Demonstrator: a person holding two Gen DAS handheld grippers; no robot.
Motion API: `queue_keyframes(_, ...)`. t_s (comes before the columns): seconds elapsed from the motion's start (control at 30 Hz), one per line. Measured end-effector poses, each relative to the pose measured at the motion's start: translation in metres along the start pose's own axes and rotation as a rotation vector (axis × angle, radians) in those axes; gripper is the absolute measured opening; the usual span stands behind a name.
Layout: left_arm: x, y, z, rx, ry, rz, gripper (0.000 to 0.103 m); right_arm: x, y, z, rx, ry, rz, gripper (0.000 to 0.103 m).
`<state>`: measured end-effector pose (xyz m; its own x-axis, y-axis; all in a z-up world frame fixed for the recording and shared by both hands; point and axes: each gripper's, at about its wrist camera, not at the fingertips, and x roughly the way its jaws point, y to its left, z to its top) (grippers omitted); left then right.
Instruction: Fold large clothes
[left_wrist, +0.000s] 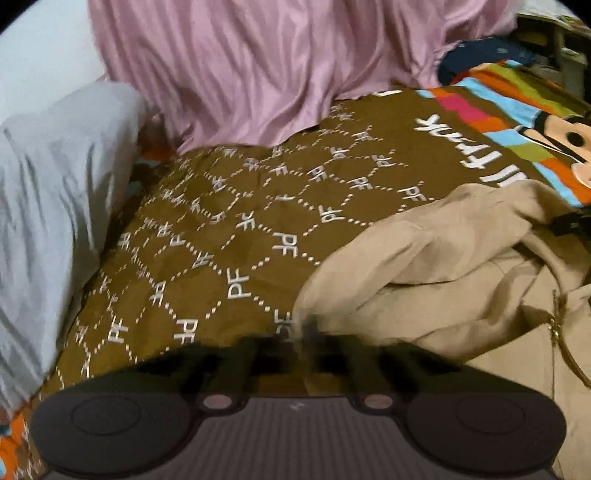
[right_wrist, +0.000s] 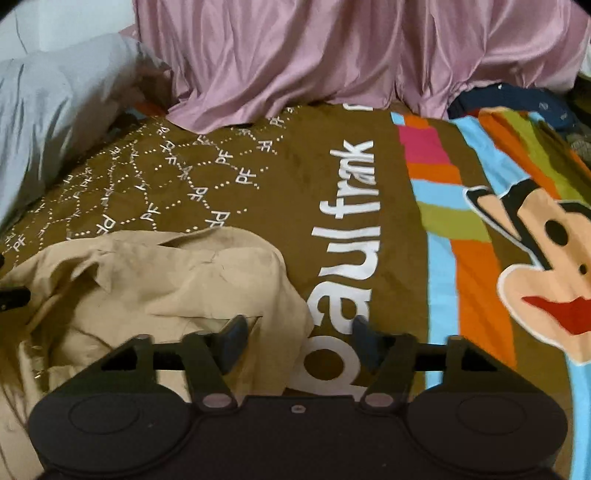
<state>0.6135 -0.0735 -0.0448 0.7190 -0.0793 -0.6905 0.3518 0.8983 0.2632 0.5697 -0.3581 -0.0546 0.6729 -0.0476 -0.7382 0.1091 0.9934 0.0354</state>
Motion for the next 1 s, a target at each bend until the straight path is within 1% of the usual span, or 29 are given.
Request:
queue_keyframes(0.03, -0.005, 0.0, -0.003, -0.014, -0.033, 0.031, 0.003, 0.002, 0.001, -0.002, 0.002, -0.001, -0.004, 0.01)
queue_keyframes(0.07, -0.014, 0.001, -0.007, -0.03, -0.068, 0.074, 0.003, -0.003, 0.002, -0.004, -0.007, -0.037, -0.036, 0.003)
queue_keyframes(0.1, -0.02, 0.005, -0.012, -0.066, -0.101, 0.111, 0.003, -0.012, 0.003, -0.007, -0.03, -0.094, -0.051, 0.003)
queue_keyframes(0.13, -0.026, 0.012, -0.02, -0.115, -0.133, 0.127, 0.004, -0.022, 0.002, -0.011, -0.051, -0.156, -0.067, 0.002)
queue_keyframes(0.17, -0.031, 0.018, -0.028, -0.152, -0.165, 0.11, 0.004, -0.031, -0.002, -0.014, -0.048, -0.209, -0.089, 0.002)
queue_keyframes(0.2, -0.036, 0.019, -0.038, -0.173, -0.202, 0.111, 0.004, -0.038, -0.01, -0.018, -0.018, -0.249, -0.09, 0.001)
queue_keyframes(0.23, -0.041, 0.015, -0.044, -0.163, -0.23, 0.134, 0.004, -0.043, -0.018, -0.023, -0.003, -0.266, -0.071, 0.002)
queue_keyframes(0.27, -0.046, 0.009, -0.05, -0.143, -0.252, 0.168, 0.004, -0.049, -0.018, -0.03, -0.024, -0.292, -0.072, 0.002)
queue_keyframes(0.3, -0.049, 0.008, -0.053, -0.137, -0.261, 0.183, 0.004, -0.054, -0.012, -0.038, -0.071, -0.318, -0.095, 0.002)
queue_keyframes(0.33, -0.051, 0.009, -0.053, -0.152, -0.256, 0.174, 0.004, -0.058, -0.006, -0.043, -0.103, -0.337, -0.108, 0.002)
queue_keyframes(0.37, -0.055, 0.013, -0.053, -0.183, -0.257, 0.157, 0.004, -0.063, -0.006, -0.044, -0.1, -0.342, -0.103, 0.002)
queue_keyframes(0.43, -0.07, 0.017, -0.053, -0.222, -0.305, 0.139, 0.004, -0.071, -0.011, -0.04, -0.046, -0.34, -0.072, 0.002)
queue_keyframes(0.47, -0.078, 0.019, -0.053, -0.222, -0.329, 0.141, 0.004, -0.079, -0.011, -0.039, -0.036, -0.355, -0.063, 0.002)
queue_keyframes(0.6, -0.111, 0.023, -0.075, -0.204, -0.434, 0.135, 0.004, -0.119, -0.009, -0.047, -0.073, -0.438, -0.039, 0.002)
queue_keyframes(0.67, -0.131, 0.019, -0.09, -0.18, -0.484, 0.14, 0.005, -0.14, -0.011, -0.06, -0.09, -0.47, -0.026, 0.002)
queue_keyframes(0.7, -0.139, 0.014, -0.097, -0.151, -0.511, 0.158, 0.005, -0.152, -0.011, -0.068, -0.109, -0.487, -0.028, 0.002)
queue_keyframes(0.77, -0.157, 0.005, -0.115, -0.081, -0.561, 0.19, 0.005, -0.176, -0.007, -0.088, -0.182, -0.533, -0.048, 0.003)
queue_keyframes(0.83, -0.168, -0.001, -0.127, -0.048, -0.585, 0.198, 0.005, -0.195, -0.004, -0.108, -0.272, -0.571, -0.078, 0.003)
queue_keyframes(0.9, -0.181, -0.003, -0.136, -0.052, -0.61, 0.188, 0.005, -0.209, -0.003, -0.125, -0.342, -0.588, -0.094, 0.003)
queue_keyframes(1.0, -0.205, -0.006, -0.149, -0.073, -0.662, 0.178, 0.005, -0.23, -0.004, -0.142, -0.356, -0.609, -0.084, 0.003)
